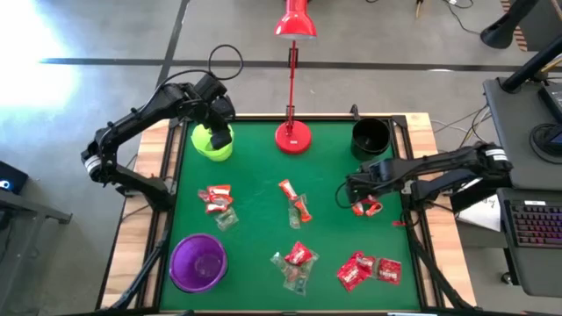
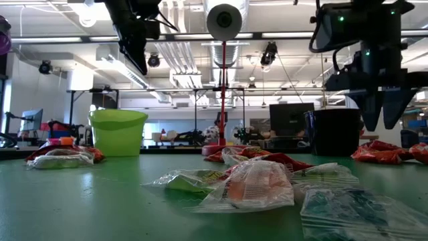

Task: Sort candy
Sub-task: Put the red candy into the black bucket

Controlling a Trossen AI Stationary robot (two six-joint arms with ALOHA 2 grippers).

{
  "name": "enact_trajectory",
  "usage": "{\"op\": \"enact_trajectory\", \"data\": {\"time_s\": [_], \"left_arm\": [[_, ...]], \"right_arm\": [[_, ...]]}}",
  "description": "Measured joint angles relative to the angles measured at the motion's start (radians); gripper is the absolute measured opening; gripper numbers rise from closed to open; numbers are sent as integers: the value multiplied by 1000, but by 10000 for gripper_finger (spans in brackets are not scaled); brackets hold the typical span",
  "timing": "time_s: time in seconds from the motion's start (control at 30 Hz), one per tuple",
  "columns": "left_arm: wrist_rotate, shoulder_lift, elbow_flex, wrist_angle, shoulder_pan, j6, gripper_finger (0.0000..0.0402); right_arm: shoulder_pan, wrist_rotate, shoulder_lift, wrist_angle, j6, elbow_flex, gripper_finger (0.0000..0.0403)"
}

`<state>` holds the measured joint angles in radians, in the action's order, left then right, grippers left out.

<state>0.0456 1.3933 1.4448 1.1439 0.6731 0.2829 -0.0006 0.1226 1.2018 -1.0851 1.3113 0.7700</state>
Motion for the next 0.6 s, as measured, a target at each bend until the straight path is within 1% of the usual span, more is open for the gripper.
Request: {"op": "enact_trajectory", "data": {"time_s": [0.1,0.37,0.6], "left_arm": [[0,0,0,0,0,0,103],[0,0,0,1,0,0,103],[1,0,0,3,0,0,103]], "right_arm": [[0,0,18,50,0,-18,189],[0,7,71,57,11,-46,189],[0,9,95,94,15,-101,189]]}}
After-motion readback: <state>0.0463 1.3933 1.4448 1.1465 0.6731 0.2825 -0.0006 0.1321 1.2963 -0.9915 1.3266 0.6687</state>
